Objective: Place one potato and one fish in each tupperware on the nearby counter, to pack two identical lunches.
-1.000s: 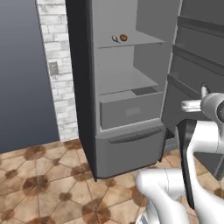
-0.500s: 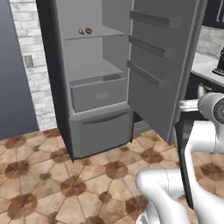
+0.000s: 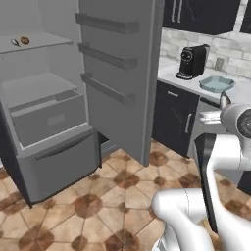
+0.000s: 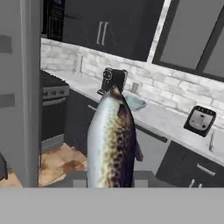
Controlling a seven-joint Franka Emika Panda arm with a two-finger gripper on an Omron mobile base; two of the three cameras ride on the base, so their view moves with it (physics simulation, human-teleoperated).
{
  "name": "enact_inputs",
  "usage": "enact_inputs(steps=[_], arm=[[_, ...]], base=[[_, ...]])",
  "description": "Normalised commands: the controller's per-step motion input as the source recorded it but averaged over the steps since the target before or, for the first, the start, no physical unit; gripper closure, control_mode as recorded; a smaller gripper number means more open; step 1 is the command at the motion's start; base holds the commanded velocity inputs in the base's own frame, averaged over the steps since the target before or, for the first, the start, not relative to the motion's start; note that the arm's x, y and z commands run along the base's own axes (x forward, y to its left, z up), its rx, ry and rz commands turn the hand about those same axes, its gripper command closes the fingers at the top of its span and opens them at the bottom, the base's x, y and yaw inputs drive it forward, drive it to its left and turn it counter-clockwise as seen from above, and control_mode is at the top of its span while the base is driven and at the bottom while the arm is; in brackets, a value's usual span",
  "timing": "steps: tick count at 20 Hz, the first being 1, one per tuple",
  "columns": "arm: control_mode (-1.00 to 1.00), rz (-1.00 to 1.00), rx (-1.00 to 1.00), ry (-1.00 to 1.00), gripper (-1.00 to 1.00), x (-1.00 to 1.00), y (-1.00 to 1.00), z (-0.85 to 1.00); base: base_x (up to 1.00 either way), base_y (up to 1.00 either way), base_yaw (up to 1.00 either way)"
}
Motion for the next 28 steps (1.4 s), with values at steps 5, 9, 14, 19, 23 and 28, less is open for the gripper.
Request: enact_inputs(steps=[5, 9, 14, 19, 23, 28], arm=[[1.0, 0.0, 0.0, 0.0, 1.0, 0.0, 0.0, 0.0], [1.0, 0.0, 0.0, 0.0, 1.0, 0.0, 0.0, 0.0], [1.0, 0.0, 0.0, 0.0, 1.0, 0.0, 0.0, 0.0], [1.0, 0.0, 0.0, 0.0, 1.0, 0.0, 0.0, 0.0], [1.0, 0.0, 0.0, 0.0, 1.0, 0.0, 0.0, 0.0], [1.0, 0.0, 0.0, 0.0, 1.0, 0.0, 0.0, 0.0]], base=[[0.0, -0.84, -0.48], [-0.01, -0.93, -0.45], [0.0, -0.8, -0.38], [0.02, -0.77, -0.31], [0.26, -0.65, -0.26], [0.51, -0.41, -0.24]])
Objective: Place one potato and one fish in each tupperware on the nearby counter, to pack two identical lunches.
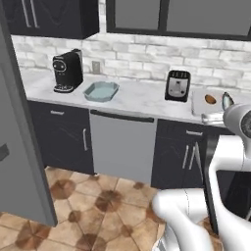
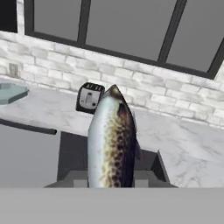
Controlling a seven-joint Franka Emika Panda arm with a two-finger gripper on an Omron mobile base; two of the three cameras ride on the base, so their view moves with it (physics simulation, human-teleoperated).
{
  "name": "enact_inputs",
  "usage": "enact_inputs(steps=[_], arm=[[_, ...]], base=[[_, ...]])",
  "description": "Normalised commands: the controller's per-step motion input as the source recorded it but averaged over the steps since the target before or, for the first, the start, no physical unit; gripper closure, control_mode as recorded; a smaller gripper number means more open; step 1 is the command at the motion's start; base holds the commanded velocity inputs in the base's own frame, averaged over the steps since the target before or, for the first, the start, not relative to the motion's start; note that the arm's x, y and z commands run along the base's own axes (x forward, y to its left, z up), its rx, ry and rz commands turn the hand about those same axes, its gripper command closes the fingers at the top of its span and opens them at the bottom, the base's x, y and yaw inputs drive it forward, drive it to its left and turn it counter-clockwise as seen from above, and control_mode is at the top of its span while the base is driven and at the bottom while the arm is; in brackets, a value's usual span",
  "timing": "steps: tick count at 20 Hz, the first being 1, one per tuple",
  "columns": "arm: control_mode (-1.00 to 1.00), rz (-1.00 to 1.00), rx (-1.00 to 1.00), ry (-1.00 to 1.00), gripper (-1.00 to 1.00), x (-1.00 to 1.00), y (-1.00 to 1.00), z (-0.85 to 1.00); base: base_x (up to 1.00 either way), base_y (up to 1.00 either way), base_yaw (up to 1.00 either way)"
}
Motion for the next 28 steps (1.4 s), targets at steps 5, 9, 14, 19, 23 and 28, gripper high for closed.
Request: enact_inputs(steps=[5, 9, 14, 19, 23, 28], arm=[[1.0, 0.0, 0.0, 0.0, 1.0, 0.0, 0.0, 0.0], [1.0, 0.0, 0.0, 0.0, 1.0, 0.0, 0.0, 0.0], [1.0, 0.0, 0.0, 0.0, 1.0, 0.0, 0.0, 0.0], [1.0, 0.0, 0.0, 0.0, 1.0, 0.0, 0.0, 0.0], [1.0, 0.0, 0.0, 0.0, 1.0, 0.0, 0.0, 0.0], [1.0, 0.0, 0.0, 0.0, 1.0, 0.0, 0.0, 0.0]], base=[[0.61, -0.3, -0.28], [0.67, -0.21, -0.33], [0.87, 0.0, -0.33], [1.0, 0.04, -0.25], [0.87, 0.03, -0.16], [0.51, 0.0, -0.13]])
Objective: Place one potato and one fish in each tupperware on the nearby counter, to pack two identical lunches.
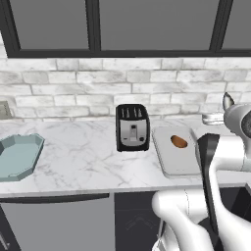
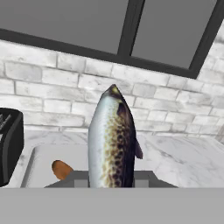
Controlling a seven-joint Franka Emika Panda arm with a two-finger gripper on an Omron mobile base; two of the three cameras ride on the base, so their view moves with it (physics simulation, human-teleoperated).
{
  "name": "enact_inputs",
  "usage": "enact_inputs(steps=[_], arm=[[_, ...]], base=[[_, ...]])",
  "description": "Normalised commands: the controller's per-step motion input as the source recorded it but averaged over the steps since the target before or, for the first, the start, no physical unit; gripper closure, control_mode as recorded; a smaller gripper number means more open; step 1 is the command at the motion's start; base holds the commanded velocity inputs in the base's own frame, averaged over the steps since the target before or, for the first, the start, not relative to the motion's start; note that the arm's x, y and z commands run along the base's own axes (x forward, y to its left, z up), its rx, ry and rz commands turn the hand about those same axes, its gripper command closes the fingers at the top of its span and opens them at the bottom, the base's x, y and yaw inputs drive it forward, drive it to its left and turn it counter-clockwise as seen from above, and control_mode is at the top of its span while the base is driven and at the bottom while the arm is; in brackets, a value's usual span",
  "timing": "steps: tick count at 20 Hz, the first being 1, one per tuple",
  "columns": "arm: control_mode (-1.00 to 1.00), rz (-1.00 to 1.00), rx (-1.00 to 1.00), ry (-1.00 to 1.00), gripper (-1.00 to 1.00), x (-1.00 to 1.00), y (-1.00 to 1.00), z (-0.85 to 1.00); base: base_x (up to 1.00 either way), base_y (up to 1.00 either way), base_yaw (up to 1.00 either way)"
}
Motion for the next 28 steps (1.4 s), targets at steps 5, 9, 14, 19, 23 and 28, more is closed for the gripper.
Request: enact_inputs(steps=[5, 9, 14, 19, 23, 28], arm=[[-1.0, -0.12, 0.0, 0.09, 1.0, 0.08, 0.0, -0.29], [-1.0, -0.1, 0.01, 0.25, 1.0, 0.0, 0.0, -0.42], [-1.0, -0.01, 0.04, 0.33, 1.0, 0.0, 0.05, -0.55], [-1.0, 0.0, 0.14, 0.24, 1.0, 0.0, 0.14, -0.7], [-1.0, 0.07, 0.15, 0.1, 1.0, 0.0, 0.14, -0.74], [-1.0, 0.1, 0.11, 0.03, 1.0, 0.0, 0.17, -0.47]], base=[[0.0, 0.0, 0.0], [0.0, 0.0, 0.0], [0.0, 0.0, 0.0], [0.0, 0.0, 0.0], [0.0, 0.0, 0.0], [0.0, 0.0, 0.0]])
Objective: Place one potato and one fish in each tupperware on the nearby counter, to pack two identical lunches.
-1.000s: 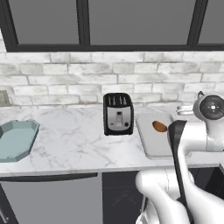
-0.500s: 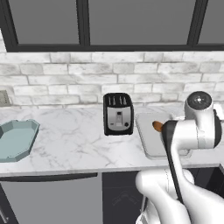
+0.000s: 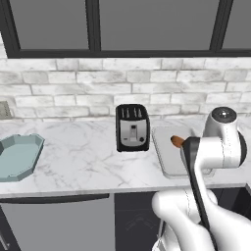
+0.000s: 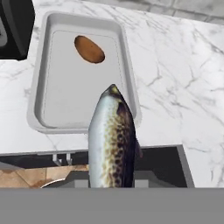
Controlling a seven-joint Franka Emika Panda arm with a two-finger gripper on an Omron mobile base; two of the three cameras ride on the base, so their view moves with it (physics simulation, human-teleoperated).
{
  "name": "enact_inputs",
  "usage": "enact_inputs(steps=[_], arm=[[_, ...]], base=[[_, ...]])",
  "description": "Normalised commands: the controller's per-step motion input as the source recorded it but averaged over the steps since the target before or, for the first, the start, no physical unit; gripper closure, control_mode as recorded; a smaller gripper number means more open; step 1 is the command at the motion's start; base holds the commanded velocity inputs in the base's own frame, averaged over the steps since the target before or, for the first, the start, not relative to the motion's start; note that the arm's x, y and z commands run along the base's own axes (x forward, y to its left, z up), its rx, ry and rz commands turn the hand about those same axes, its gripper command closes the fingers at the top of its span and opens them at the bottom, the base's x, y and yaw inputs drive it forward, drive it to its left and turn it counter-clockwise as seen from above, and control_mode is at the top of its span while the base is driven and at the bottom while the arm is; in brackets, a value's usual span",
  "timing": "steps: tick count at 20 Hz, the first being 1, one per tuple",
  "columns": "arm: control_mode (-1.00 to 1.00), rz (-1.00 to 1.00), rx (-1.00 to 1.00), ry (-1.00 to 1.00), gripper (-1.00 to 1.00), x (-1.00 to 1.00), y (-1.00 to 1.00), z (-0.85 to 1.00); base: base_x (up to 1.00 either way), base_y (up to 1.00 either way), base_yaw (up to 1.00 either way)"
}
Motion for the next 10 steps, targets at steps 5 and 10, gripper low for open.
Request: enact_inputs(steps=[5, 10], arm=[[-1.0, 0.01, 0.03, 0.01, 1.0, 0.13, 0.3, -0.19], [-1.0, -0.03, 0.0, 0.02, 1.0, 0.23, 0.26, -0.12]], base=[[0.0, 0.0, 0.0], [0.0, 0.0, 0.0]])
